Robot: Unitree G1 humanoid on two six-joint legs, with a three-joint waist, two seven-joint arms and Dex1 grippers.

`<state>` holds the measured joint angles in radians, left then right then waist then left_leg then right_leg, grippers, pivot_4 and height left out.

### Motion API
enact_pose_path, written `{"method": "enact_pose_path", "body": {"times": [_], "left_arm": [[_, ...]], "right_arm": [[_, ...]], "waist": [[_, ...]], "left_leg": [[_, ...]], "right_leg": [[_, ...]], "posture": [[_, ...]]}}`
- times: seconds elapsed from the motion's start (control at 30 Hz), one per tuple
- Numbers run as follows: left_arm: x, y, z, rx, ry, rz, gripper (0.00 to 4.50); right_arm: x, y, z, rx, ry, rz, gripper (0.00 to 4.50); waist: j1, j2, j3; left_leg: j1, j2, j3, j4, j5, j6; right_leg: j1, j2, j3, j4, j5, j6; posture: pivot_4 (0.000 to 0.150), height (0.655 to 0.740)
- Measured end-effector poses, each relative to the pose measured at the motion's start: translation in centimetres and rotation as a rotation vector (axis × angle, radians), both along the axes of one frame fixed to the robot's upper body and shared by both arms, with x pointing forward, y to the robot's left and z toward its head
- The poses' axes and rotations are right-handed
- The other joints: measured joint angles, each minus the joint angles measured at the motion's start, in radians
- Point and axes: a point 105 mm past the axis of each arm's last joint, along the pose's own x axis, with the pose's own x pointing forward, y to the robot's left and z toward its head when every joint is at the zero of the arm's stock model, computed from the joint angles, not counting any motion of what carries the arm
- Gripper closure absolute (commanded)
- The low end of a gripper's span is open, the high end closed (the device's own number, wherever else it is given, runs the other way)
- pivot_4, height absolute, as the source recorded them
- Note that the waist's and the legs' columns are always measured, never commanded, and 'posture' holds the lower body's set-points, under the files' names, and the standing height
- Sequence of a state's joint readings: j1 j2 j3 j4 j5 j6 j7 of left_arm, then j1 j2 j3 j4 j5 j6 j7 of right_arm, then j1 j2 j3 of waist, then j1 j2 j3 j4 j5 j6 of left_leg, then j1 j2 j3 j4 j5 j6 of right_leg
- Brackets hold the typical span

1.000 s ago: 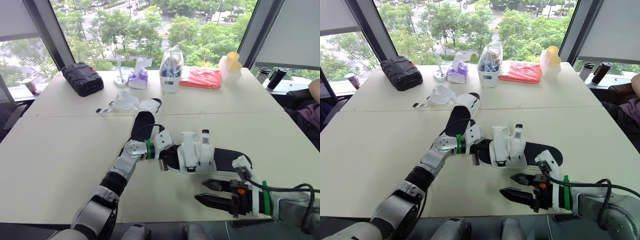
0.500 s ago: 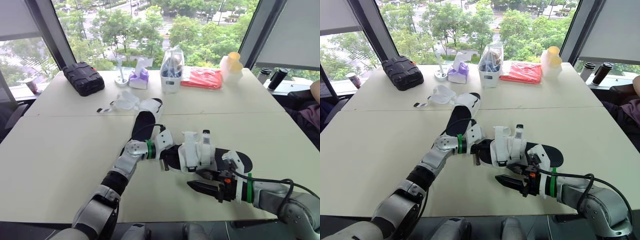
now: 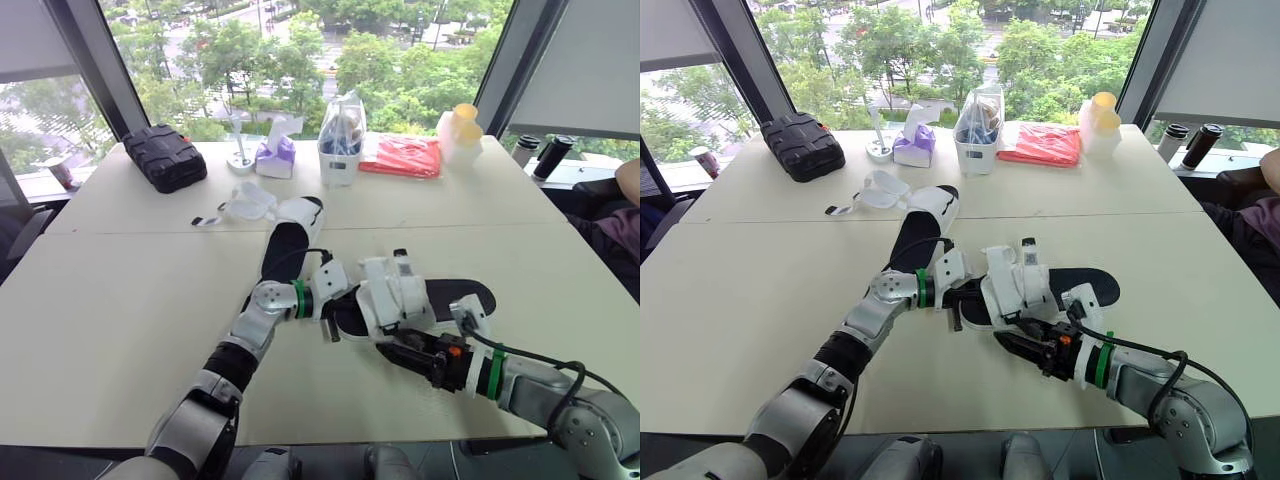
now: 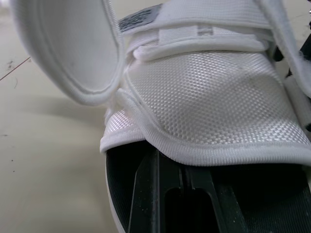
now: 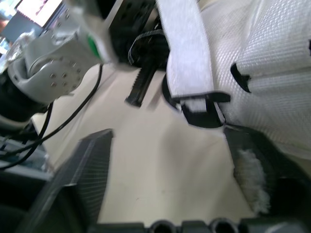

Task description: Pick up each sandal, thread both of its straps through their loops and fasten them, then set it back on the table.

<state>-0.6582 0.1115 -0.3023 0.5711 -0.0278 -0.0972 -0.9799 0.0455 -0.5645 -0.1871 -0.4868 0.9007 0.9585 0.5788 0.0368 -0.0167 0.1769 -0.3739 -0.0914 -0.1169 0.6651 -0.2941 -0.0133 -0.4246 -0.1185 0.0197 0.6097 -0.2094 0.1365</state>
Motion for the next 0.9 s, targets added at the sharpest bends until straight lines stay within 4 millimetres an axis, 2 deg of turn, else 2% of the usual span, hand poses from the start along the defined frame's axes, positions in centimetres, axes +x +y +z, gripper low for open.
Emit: {"method": "enact_pose_path", "body": {"times": [0.1, 0.13, 0.17, 0.37, 0.5, 0.73, 0.9], "left_arm": [[0.0, 0.0, 0.0, 0.001, 0.000, -0.001, 4.50], [0.0, 0.0, 0.0, 0.000, -0.001, -0.001, 4.50], [0.0, 0.0, 0.0, 0.000, -0.001, -0.002, 4.50], [0.0, 0.0, 0.0, 0.002, -0.002, -0.002, 4.50], [0.0, 0.1, 0.0, 0.003, -0.002, -0.001, 4.50], [-0.1, -0.1, 0.0, 0.000, -0.001, -0.003, 4.50], [-0.1, -0.1, 0.0, 0.001, 0.000, -0.005, 4.50]], "right_arm": [[0.3, 0.0, 0.1, 0.023, -0.010, -0.033, 3.92], [0.4, 0.1, 0.0, 0.027, -0.008, -0.036, 4.33], [0.3, 0.1, 0.0, 0.031, -0.007, -0.037, 4.48], [-0.1, 0.2, -0.4, 0.045, 0.016, -0.040, 4.48], [-1.1, 0.2, -1.1, 0.028, 0.049, -0.019, 4.48], [-4.6, 1.6, -3.0, -0.006, 0.168, 0.120, 4.48], [-6.9, 1.6, -3.6, -0.063, 0.205, 0.199, 4.48]], "waist": [[0.001, 0.000, 0.000], [0.001, 0.000, 0.000], [0.001, 0.000, 0.000], [0.002, 0.000, 0.000], [0.001, 0.000, 0.000], [0.003, 0.000, 0.000], [0.003, 0.000, 0.000]], "left_leg": [[0.000, 0.000, 0.000, 0.000, 0.000, 0.000], [0.000, 0.000, 0.000, 0.000, 0.000, 0.000], [0.000, 0.000, 0.000, 0.000, 0.000, 0.000], [0.000, 0.000, 0.000, 0.000, 0.000, 0.000], [0.000, 0.000, 0.000, 0.000, 0.000, 0.000], [0.000, 0.000, 0.000, 0.000, 0.000, 0.000], [0.000, 0.000, 0.000, 0.000, 0.000, 0.000]], "right_leg": [[0.000, 0.000, 0.000, 0.000, 0.000, 0.000], [0.000, 0.000, 0.000, 0.000, 0.000, 0.000], [0.000, 0.000, 0.000, 0.000, 0.000, 0.000], [0.000, 0.000, 0.000, 0.000, 0.000, 0.000], [0.000, 0.000, 0.000, 0.000, 0.000, 0.000], [0.000, 0.000, 0.000, 0.000, 0.000, 0.000], [0.001, 0.000, 0.000, 0.000, 0.000, 0.000]], "posture": [[0.150, 0.7400], [0.150, 0.7400], [0.150, 0.7400], [0.150, 0.7400], [0.150, 0.7400], [0.150, 0.7400], [0.150, 0.7400]]}}
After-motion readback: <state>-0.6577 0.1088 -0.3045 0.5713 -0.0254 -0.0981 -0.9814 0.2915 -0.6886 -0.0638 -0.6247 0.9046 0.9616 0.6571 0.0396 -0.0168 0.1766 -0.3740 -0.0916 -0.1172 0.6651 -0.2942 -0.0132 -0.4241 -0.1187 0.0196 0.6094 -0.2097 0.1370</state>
